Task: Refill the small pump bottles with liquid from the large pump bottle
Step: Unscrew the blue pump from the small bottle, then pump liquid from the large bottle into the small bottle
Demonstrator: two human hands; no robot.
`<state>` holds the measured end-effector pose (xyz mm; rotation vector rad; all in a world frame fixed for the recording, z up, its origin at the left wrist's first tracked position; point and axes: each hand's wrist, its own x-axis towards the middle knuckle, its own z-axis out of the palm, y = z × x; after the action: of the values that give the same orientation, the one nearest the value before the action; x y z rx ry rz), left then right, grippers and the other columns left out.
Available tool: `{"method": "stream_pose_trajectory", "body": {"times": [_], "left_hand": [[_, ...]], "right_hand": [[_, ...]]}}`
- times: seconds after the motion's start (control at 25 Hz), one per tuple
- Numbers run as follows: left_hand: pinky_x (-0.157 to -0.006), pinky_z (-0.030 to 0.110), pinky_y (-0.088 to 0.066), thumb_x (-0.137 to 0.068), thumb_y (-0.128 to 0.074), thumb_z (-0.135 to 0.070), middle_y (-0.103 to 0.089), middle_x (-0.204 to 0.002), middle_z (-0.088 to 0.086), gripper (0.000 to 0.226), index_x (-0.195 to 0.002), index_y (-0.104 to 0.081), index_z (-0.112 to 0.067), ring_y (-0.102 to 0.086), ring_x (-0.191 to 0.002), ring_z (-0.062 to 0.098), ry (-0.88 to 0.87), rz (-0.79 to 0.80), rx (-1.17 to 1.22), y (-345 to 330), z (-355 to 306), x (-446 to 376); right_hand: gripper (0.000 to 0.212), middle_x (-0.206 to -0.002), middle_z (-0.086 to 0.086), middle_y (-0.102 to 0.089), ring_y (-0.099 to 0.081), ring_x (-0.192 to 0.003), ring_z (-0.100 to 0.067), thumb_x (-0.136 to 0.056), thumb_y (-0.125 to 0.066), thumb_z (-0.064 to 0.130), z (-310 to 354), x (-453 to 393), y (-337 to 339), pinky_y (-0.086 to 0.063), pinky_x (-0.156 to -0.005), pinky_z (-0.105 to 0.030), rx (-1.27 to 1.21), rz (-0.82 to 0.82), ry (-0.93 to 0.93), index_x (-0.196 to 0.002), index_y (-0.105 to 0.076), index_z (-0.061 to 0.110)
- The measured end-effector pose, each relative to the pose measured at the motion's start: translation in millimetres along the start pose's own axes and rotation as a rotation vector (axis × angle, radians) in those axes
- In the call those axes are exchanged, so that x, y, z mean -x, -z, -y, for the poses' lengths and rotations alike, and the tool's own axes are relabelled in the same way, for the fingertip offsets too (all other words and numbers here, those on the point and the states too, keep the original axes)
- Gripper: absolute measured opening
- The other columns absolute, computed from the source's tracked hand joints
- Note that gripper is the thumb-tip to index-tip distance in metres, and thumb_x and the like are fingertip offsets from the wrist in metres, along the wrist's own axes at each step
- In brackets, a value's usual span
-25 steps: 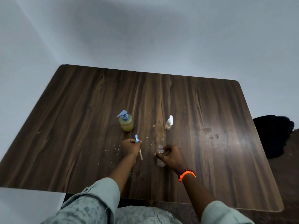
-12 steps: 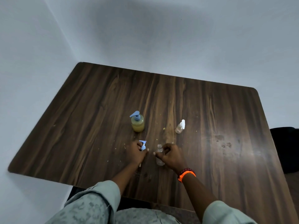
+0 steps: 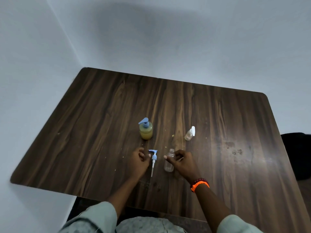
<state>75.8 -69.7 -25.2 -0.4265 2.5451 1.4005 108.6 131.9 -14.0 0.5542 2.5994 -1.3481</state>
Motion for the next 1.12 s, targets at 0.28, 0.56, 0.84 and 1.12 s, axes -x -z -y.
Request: {"method": "stream_pose_trajectory", "body": {"times": [0.28, 0.56, 0.84, 1.12], "left_hand": [[-0.098, 0.017, -0.054, -0.083, -0.078, -0.002, -0.07, -0.129, -0.013, 0.066, -0.142, -0.057, -0.023, -0.066, -0.116, -0.006, -0.204, 0.398, 0.169, 36, -4, 24], [-0.091, 0.056, -0.062, -0.088, -0.081, -0.006, -0.077, -0.111, 0.003, 0.036, -0.111, -0.066, -0.027, -0.075, -0.108, 0.029, 0.003, 0.302, 0.355, 64, 16, 10], [-0.1, 0.035, -0.056, -0.085, -0.083, -0.003, -0.075, -0.119, 0.006, 0.044, -0.123, -0.062, -0.009, -0.073, -0.112, 0.021, -0.077, 0.28, 0.312, 82, 31, 5], [-0.094, 0.02, -0.052, -0.093, -0.076, -0.012, -0.071, -0.124, 0.0, 0.042, -0.13, -0.058, -0.023, -0.069, -0.114, 0.012, -0.125, 0.311, 0.264, 101, 24, -5]], "right_hand": [[0.022, -0.066, 0.015, -0.075, -0.067, -0.06, 0.004, -0.08, -0.087, 0.048, 55, 11, -43, -0.048, -0.053, -0.013, -0.188, 0.101, 0.165, -0.077, -0.078, 0.029], [0.044, -0.096, 0.005, -0.077, -0.074, -0.091, -0.015, -0.085, -0.083, 0.048, 78, -3, -54, -0.064, -0.08, -0.037, -0.217, 0.101, 0.113, -0.119, -0.071, 0.023], [0.103, -0.151, 0.001, -0.052, -0.048, -0.143, -0.021, -0.076, -0.092, 0.018, 104, -70, -57, -0.043, -0.116, -0.039, 0.013, 0.096, 0.133, -0.159, -0.031, 0.015], [0.051, -0.103, 0.019, -0.069, -0.067, -0.092, 0.0, -0.078, -0.09, 0.02, 108, -83, -66, -0.057, -0.091, -0.031, -0.079, 0.059, 0.212, -0.123, -0.064, 0.024]]}}
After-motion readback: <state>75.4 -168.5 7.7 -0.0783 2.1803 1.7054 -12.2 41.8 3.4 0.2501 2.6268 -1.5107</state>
